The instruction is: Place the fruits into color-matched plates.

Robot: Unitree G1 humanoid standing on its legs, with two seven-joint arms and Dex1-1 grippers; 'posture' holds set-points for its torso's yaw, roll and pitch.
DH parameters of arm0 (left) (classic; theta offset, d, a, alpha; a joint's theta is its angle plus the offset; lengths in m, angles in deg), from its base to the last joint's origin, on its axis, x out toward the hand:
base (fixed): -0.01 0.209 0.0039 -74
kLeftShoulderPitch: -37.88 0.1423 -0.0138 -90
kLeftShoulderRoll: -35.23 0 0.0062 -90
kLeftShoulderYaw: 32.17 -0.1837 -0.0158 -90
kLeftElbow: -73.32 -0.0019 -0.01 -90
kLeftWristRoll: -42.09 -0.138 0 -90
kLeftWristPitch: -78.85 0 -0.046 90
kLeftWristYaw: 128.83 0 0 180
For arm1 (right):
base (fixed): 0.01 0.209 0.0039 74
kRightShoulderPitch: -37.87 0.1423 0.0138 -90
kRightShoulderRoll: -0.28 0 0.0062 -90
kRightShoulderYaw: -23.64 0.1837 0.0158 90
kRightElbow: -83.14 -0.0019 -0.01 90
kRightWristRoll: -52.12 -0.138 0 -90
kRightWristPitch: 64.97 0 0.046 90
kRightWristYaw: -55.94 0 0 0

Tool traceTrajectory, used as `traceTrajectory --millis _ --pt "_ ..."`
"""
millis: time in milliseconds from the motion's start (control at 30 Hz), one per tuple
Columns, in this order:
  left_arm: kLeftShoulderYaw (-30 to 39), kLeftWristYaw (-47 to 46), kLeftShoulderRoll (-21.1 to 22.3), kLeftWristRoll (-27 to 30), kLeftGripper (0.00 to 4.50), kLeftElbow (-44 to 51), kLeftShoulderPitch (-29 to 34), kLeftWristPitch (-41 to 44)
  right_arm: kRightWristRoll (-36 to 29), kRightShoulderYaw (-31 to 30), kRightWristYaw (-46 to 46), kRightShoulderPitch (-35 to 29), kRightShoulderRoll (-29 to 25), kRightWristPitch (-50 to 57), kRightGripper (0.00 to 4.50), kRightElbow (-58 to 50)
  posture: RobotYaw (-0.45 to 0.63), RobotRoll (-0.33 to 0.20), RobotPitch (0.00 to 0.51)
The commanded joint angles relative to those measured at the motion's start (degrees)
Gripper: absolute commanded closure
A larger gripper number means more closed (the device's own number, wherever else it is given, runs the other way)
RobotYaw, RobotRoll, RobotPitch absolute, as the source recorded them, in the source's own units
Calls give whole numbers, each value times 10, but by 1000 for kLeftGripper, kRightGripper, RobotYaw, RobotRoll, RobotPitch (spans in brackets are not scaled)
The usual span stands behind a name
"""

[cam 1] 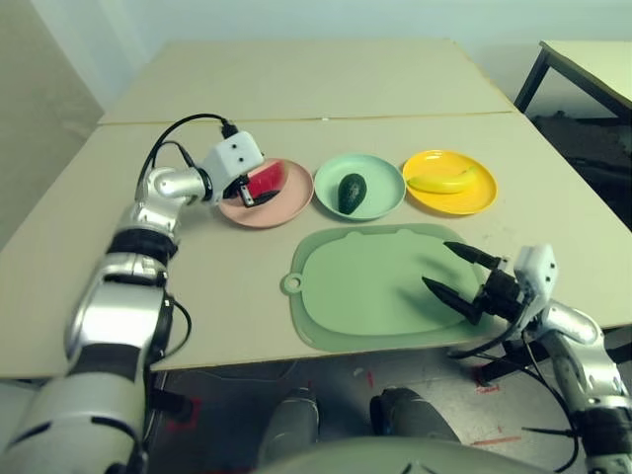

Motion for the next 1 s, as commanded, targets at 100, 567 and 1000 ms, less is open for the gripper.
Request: traceTrajectory --millis 100,567,1000 --pt "60 -86 -39 87 9 274 150 125 14 55 -8 -27 -21 -88 0 43 29 0 97" --pt "34 -204 -116 35 9 389 377 112 30 122 -126 34 3 -159 0 186 69 0 104" --pt "74 -297 -136 22 9 346 396 134 10 151 -211 75 7 -138 0 163 54 0 98"
